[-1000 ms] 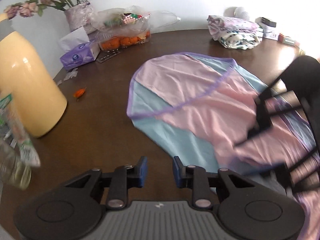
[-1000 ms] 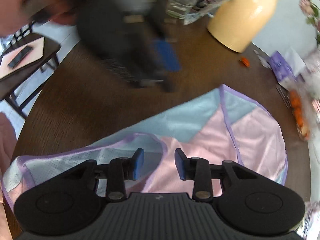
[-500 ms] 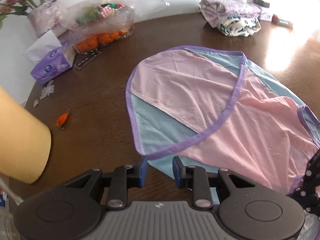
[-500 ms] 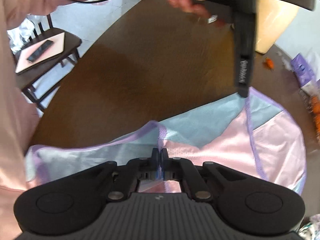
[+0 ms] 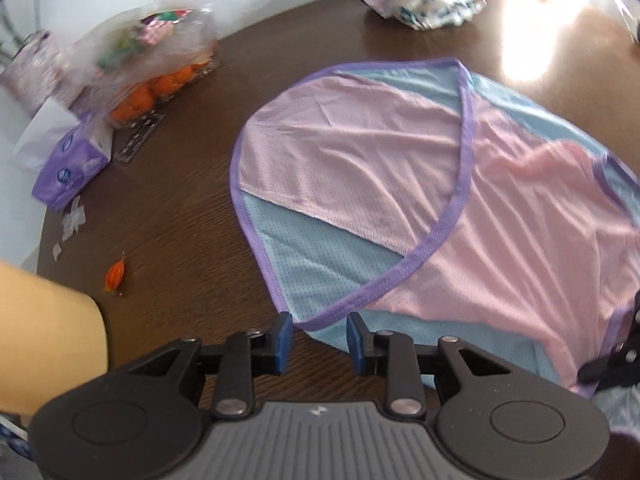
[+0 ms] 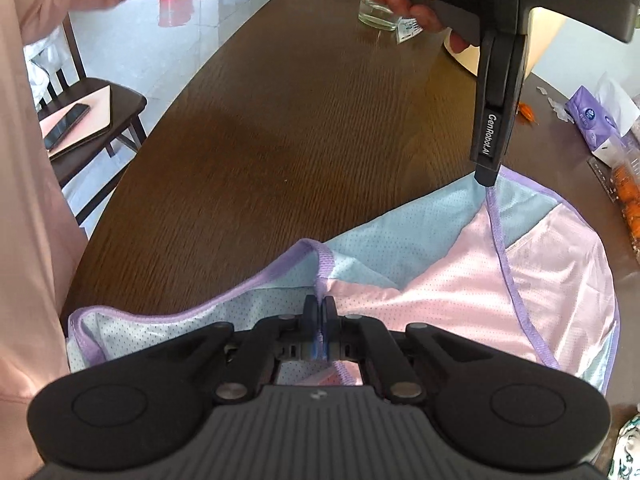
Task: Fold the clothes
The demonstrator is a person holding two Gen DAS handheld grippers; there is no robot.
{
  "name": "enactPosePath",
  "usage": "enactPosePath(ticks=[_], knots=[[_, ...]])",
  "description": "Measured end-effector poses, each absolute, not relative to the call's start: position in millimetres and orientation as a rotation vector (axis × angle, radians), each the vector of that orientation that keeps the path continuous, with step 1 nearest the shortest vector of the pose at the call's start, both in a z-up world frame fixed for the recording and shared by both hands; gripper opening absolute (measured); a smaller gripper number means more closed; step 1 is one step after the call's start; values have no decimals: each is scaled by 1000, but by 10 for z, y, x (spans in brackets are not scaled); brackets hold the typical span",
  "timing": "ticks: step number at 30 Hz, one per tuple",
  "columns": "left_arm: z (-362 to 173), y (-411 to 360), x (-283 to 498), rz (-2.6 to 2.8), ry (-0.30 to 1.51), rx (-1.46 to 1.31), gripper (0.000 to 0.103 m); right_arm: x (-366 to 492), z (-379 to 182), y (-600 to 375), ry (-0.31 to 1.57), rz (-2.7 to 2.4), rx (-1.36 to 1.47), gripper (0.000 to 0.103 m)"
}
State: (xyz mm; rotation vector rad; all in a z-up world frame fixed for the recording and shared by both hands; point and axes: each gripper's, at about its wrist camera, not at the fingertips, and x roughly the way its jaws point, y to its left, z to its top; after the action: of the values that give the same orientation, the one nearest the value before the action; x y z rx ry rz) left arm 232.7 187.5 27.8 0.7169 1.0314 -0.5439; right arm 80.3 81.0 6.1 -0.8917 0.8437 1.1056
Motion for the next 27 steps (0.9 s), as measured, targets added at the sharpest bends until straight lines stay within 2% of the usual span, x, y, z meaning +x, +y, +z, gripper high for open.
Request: enactPosePath(ticks=[2,6,12,18,27], knots=[[281,1875,2318,-548,1020,761,35,786,64,814,838,1096,-893,2],[286,1935,2300,-558,985,797,35,754,70,790,816,1072,-875,2],[180,2090,2085,-671,839,820,35,735,51,727,800,1042,-824,2],[95,2092,2084,-705,846,838,35,743,51,713,815,1012,-820,2],[103,2100,2059,-741,758,851,35,641,15,687,779,968,-820,2]])
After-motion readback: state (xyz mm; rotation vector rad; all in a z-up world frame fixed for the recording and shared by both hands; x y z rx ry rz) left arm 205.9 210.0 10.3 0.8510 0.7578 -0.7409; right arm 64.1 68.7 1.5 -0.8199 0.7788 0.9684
